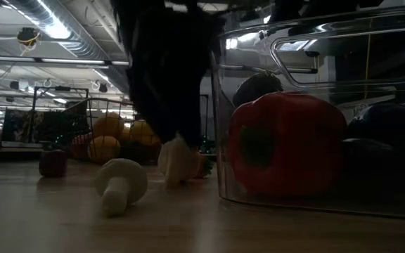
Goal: Sort produce into baskets
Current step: Put the white garlic into the transparent bin
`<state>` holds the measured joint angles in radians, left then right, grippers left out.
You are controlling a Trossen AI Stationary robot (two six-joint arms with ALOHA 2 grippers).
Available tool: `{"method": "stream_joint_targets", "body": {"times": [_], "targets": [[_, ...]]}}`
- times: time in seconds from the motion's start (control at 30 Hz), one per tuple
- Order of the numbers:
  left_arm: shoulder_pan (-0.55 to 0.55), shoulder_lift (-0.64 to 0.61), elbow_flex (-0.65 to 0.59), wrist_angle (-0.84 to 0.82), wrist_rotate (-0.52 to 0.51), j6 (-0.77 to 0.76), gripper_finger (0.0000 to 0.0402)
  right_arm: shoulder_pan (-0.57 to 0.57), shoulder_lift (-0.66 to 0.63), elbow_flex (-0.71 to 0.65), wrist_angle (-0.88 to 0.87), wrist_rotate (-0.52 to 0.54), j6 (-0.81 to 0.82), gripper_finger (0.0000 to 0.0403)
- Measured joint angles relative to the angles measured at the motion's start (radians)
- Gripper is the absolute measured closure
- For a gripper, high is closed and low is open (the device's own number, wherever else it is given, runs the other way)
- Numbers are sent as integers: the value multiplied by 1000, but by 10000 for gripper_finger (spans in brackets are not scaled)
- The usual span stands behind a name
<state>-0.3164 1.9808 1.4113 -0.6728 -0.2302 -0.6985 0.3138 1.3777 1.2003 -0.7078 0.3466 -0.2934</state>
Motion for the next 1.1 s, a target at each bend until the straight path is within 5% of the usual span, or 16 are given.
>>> {"method": "stream_joint_targets", "body": {"times": [0.2,0.77,1.1], "targets": [[-2,40,2,8,5,-7,47,0,0,0,0,0,0,86],[-2,37,2,-24,8,-4,231,0,0,0,0,0,0,86],[1,12,-1,-54,8,7,248,0,0,0,-1,0,0,86]]}}
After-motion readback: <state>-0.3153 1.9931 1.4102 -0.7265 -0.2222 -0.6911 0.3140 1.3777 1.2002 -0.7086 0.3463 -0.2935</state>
